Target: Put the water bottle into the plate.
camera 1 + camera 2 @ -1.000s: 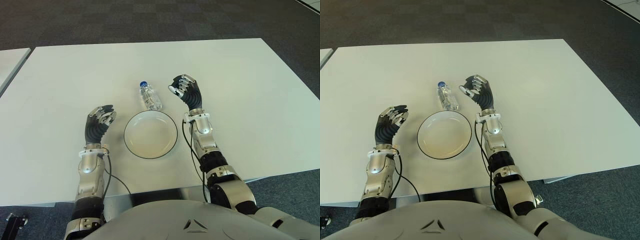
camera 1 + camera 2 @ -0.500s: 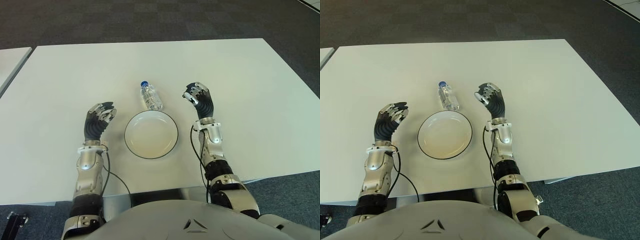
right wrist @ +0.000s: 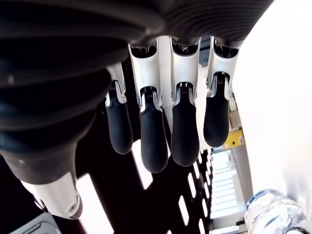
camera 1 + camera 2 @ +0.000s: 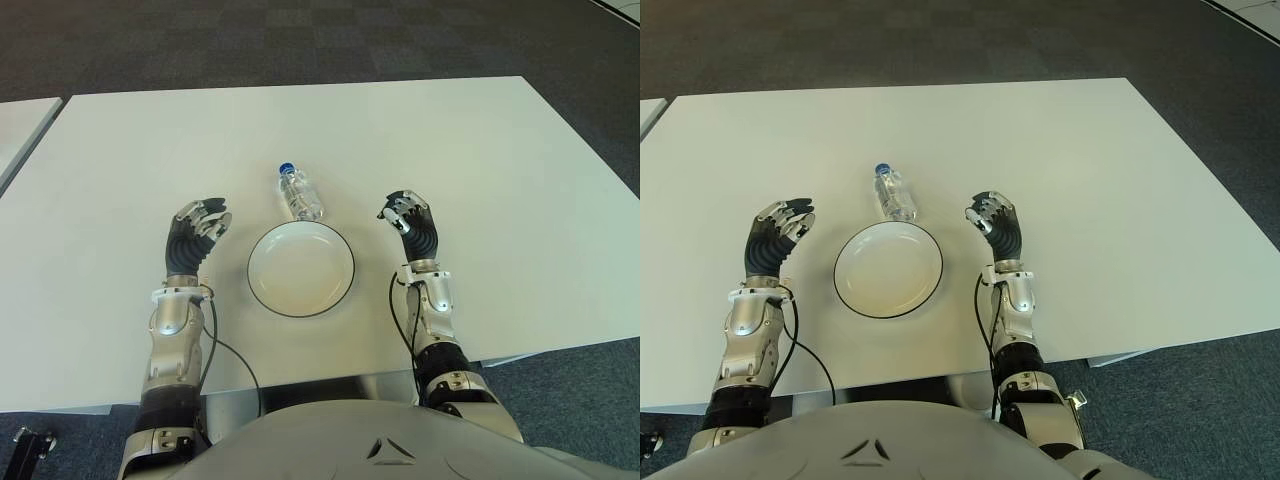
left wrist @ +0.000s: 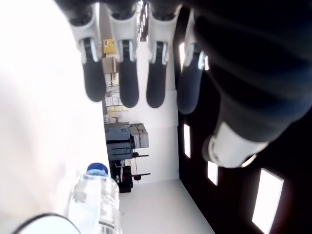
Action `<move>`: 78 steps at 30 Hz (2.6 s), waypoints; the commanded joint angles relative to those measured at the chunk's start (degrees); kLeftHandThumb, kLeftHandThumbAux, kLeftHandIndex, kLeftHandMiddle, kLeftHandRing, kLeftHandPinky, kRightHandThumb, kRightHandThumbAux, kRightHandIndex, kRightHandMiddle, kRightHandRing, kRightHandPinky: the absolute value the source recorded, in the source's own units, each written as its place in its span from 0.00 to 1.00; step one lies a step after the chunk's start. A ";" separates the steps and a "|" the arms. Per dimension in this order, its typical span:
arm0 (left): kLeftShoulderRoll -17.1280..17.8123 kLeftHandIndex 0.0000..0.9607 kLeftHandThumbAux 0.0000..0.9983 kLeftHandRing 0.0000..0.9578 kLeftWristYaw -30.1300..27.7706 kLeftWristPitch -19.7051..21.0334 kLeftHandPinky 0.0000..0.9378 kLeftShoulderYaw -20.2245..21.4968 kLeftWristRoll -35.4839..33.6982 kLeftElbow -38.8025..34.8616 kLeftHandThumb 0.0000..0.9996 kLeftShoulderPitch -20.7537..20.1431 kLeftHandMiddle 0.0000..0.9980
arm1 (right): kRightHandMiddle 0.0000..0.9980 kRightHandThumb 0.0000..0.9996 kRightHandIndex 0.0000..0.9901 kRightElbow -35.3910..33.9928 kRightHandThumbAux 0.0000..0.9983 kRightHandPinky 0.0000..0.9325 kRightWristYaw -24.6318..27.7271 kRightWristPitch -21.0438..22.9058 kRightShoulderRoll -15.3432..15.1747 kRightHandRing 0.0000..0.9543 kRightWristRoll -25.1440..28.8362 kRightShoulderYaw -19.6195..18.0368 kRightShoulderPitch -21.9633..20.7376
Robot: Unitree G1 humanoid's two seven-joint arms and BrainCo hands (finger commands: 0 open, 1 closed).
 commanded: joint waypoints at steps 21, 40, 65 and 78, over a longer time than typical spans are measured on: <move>13.81 0.43 0.72 0.34 15.99 -0.52 0.39 -3.48 29.36 6.92 0.71 -19.19 0.33 | 0.62 0.70 0.44 0.95 0.73 0.63 -1.74 2.17 6.24 0.63 2.86 -0.56 4.84; 25.25 0.12 0.49 0.18 25.67 1.32 0.23 -19.46 51.03 24.24 0.71 -38.46 0.16 | 0.61 0.70 0.44 1.04 0.73 0.63 -3.12 4.27 7.68 0.62 3.67 0.33 5.06; 26.82 0.00 0.33 0.00 53.62 -6.51 0.02 -53.01 77.62 55.66 0.60 -62.42 0.00 | 0.61 0.70 0.44 -3.36 0.73 0.63 -8.07 7.65 7.67 0.62 3.86 2.67 7.16; 21.65 0.00 0.35 0.00 60.48 -0.24 0.00 -70.95 90.03 60.99 0.51 -67.07 0.00 | 0.60 0.70 0.44 -4.27 0.73 0.64 -7.26 6.91 7.02 0.62 4.74 2.48 8.10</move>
